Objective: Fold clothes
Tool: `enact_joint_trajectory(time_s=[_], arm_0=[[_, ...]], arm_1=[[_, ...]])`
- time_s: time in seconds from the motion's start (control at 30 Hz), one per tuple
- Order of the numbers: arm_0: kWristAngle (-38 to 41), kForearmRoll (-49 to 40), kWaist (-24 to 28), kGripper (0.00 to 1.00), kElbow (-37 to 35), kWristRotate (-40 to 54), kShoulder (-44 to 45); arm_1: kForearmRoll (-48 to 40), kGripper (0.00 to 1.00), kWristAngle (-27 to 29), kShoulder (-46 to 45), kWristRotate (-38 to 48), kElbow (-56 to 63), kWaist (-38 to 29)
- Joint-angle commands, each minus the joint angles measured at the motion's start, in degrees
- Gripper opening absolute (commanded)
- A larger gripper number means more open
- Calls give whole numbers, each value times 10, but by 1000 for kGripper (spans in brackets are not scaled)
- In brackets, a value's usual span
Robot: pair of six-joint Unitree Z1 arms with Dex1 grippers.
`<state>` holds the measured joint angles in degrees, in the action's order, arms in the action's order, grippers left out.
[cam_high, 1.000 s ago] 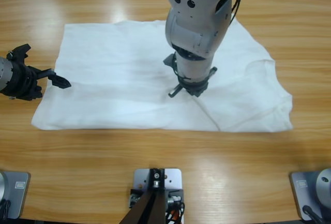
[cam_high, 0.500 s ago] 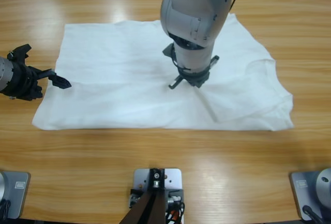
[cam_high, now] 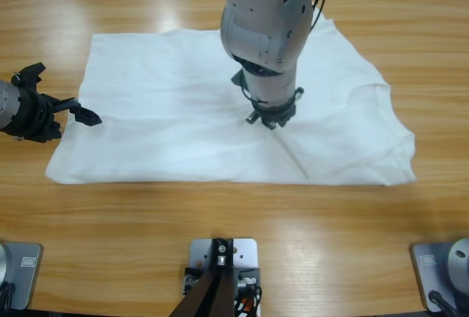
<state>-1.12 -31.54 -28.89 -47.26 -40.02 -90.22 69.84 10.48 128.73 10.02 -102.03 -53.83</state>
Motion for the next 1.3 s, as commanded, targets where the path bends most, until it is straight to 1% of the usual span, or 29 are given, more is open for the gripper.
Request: enact_joint_trajectory(time_s=[0.03, 0.23, 0.3, 0.37, 0.43, 0.53, 0.6, 0.67, 0.77, 0.83, 1.03, 1.3], arm_0=[[-7, 7, 5, 964, 12, 5, -24], [-7, 7, 5, 964, 13, 5, -19], [-7, 7, 5, 964, 13, 5, -17], [-7, 7, 5, 964, 13, 5, -13], [-7, 7, 5, 964, 14, 4, -10], [-7, 7, 5, 964, 13, 4, -2], [-9, 7, 6, 964, 13, 4, 11], [-19, 6, 10, 964, 16, 6, 35], [-19, 5, 19, 964, 28, 0, 70], [-16, 3, 17, 964, 43, -25, 90], [2, -16, 13, 959, 60, -76, 79], [75, -27, -33, 959, 79, -157, 128]], arm_1=[[7, 1000, 32, -29, 13, -21, -6], [6, 1000, 23, -99, 51, -10, 44], [-2, 1000, 20, -129, 61, 14, 68], [-26, 1000, 3, -169, 72, 58, 100], [-73, 1000, -31, -223, 78, 125, 139], [-152, 1000, -111, -297, 78, 231, 196], [-190, 1000, -164, -326, 76, 285, 229], [-218, 1000, -197, -348, 74, 331, 253], [-227, 1000, -210, -368, 69, 360, 266], [-229, 1000, -218, -383, 68, 369, 272], [-235, 1000, -231, -417, 66, 388, 277], [-269, 1000, -240, -447, 69, 441, 277]])
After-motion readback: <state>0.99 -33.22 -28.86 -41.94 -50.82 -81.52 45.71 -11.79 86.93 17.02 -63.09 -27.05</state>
